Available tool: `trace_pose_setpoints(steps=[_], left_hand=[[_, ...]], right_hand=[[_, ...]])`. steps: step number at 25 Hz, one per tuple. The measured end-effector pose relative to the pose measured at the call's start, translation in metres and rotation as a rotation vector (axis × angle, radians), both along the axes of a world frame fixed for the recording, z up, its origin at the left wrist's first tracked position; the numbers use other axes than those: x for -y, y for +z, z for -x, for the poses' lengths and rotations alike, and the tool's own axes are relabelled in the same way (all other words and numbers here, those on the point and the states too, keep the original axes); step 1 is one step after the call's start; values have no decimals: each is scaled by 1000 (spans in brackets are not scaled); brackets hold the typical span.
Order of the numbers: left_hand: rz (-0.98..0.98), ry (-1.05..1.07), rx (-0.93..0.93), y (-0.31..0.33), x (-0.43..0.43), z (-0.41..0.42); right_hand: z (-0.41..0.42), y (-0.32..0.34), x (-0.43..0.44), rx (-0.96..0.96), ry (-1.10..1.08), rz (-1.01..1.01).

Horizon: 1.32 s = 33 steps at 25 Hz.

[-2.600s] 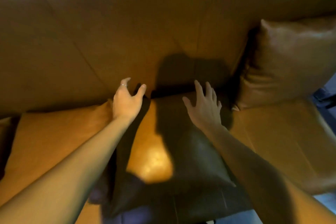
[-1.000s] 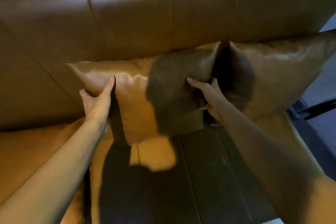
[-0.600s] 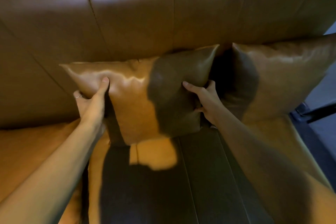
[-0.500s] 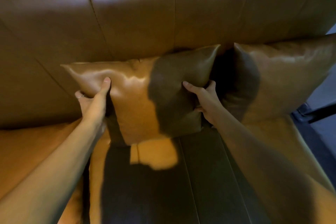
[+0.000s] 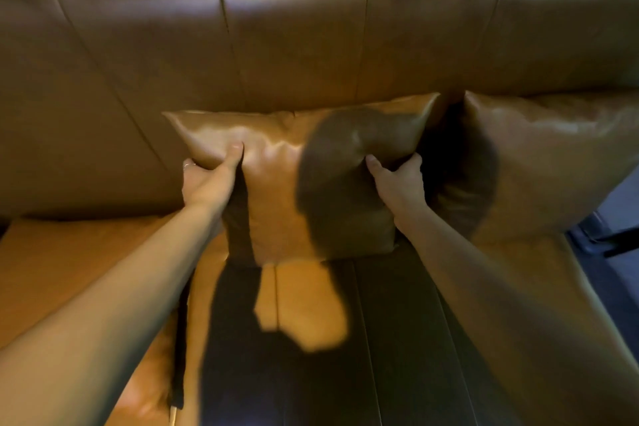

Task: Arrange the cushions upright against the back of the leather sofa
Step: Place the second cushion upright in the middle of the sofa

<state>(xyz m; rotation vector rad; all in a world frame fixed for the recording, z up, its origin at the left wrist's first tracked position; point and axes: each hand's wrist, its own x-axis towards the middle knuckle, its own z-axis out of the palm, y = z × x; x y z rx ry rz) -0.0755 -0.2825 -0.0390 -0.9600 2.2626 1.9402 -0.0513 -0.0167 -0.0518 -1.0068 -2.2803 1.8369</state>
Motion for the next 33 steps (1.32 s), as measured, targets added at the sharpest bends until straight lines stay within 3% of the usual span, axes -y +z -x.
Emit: trace_pose_setpoints(steps=[4,8,11,21,26,29,33], left_hand=[[150,2,-155,26,7,-20],[303,-48,-243,49,47,-35],[364,0,-240,54,97,-48],[428,59,-66,10,305,-92],[423,38,87,-46,378,-93],[308,-38,201,-83,402,-95],[188,-110,301,-117,416,-88]], right_hand=[[-8,26,40,-40,124,-286],[-18,51,105,-214,359,-481],[-25,55,162,-282,502,-558],[-76,-6,374,-165,822,-688],[-83,-68,446,23,791,-642],[-76,-104,456,165,657,-602],[-66,-126,452,167,451,-614]])
